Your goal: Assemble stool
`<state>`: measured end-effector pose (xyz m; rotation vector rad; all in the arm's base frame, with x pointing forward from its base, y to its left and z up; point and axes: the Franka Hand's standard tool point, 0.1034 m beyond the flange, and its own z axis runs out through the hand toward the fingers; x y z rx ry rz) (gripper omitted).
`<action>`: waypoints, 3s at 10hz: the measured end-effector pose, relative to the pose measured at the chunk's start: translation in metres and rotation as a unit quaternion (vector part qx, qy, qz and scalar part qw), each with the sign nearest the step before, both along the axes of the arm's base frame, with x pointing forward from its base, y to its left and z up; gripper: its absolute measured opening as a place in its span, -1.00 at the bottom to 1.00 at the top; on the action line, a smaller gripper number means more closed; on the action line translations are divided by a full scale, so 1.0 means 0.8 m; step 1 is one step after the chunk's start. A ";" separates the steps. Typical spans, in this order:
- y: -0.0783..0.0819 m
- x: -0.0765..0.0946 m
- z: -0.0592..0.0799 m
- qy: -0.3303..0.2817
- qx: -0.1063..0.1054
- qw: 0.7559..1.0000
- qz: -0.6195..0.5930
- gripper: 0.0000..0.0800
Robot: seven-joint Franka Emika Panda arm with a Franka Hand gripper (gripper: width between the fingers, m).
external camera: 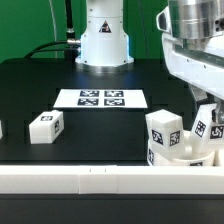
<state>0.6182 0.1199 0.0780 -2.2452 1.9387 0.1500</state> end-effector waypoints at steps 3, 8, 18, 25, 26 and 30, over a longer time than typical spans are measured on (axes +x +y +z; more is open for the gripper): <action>0.006 0.001 0.000 0.001 0.004 0.992 -0.127 -0.15; 0.008 0.002 0.000 0.017 0.019 0.962 -0.270 -0.15; -0.006 -0.011 0.029 -0.022 0.016 1.000 -0.003 0.62; -0.030 -0.035 0.022 -0.016 0.022 0.981 0.194 0.62; -0.053 -0.045 0.023 -0.026 0.025 0.966 0.257 0.62; -0.107 -0.066 0.023 -0.019 0.044 0.947 0.317 0.62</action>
Offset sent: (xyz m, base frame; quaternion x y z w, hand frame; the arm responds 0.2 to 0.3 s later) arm -0.0088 -0.0036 0.0009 0.0215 0.0373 0.2640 0.9636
